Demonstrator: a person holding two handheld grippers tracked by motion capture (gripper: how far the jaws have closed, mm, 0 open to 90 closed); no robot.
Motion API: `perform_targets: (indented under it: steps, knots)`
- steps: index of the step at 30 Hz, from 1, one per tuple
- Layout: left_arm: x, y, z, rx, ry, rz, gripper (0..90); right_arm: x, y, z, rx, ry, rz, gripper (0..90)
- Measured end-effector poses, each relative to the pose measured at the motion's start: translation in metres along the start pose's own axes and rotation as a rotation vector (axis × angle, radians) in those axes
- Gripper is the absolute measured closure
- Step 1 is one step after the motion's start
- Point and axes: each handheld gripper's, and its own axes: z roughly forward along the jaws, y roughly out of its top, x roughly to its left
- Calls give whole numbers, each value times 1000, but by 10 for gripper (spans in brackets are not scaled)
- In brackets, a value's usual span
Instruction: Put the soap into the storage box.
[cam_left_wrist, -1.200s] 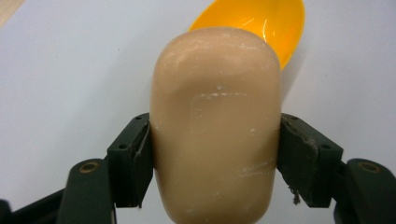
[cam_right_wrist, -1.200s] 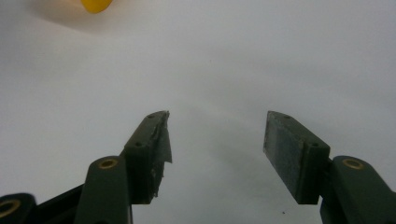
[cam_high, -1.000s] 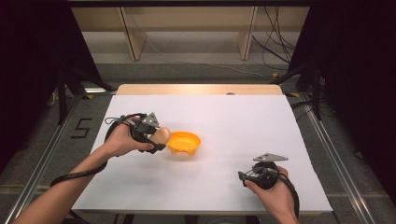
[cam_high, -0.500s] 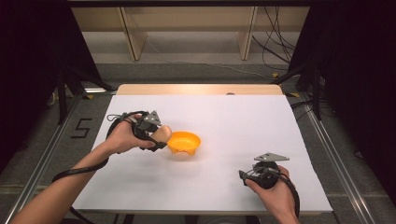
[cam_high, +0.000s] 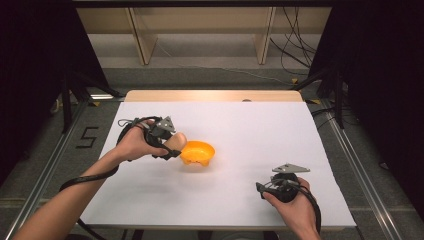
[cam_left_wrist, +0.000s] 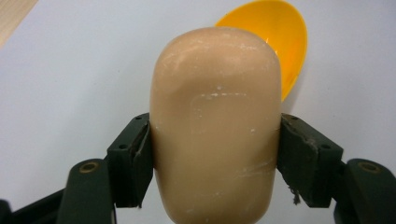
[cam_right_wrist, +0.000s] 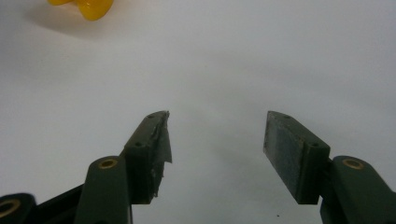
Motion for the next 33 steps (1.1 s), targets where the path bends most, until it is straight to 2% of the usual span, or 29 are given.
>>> perform_targets:
  steps: [2, 3, 4, 5, 6, 9, 12, 13, 17, 19, 20, 24, 25, 27, 28, 32, 33]
  knots:
    - [-1, 1, 1, -21, -1, -6, 324, 0, 0, 0, 0, 0, 0, 410]
    - [0, 2, 2, -19, 0, -4, 324, 0, 0, 0, 0, 0, 0, 410]
    - [1, 3, 1, 0, 0, 16, 324, 0, 0, 0, 0, 0, 0, 410]
    - [1, 3, 1, -2, -1, 15, 324, 0, 0, 0, 0, 0, -1, 410]
    - [0, 4, 2, -21, -2, -2, 324, 0, 0, 0, 0, 0, -1, 410]
    - [1, 6, 2, -3, -1, 22, 324, 0, 0, 0, 0, 0, -2, 410]
    - [2, 7, 3, -8, -4, 24, 324, 0, 0, 0, 0, 1, -1, 410]
    - [0, 7, 5, -23, -5, 7, 324, 0, 0, 0, 1, -1, -5, 410]
    - [2, 10, 6, -12, -8, 39, 324, 0, 0, 0, 1, -1, -8, 410]
    - [0, 11, 8, -28, -10, 24, 324, 0, 0, 0, 1, -1, -9, 410]
    - [2, 12, 7, -13, -13, 44, 324, 0, 0, 0, 1, 0, -9, 410]
    - [2, 15, 10, -17, -15, 44, 324, 0, 0, 0, 5, -1, -6, 410]
    - [1, 15, 11, -25, -15, 33, 324, -1, 0, 1, -5, -4, -21, 410]
    - [2, 16, 12, -11, -14, 51, 324, -1, 0, 1, -5, -6, -18, 410]
    - [2, 16, 12, -15, -14, 48, 324, 0, 0, 0, 4, -4, -6, 410]
    - [2, 17, 14, -29, -17, 31, 324, -1, 0, 1, -2, -2, -19, 410]
    - [3, 18, 14, -18, -15, 45, 324, -1, 0, 1, -6, -5, -19, 410]
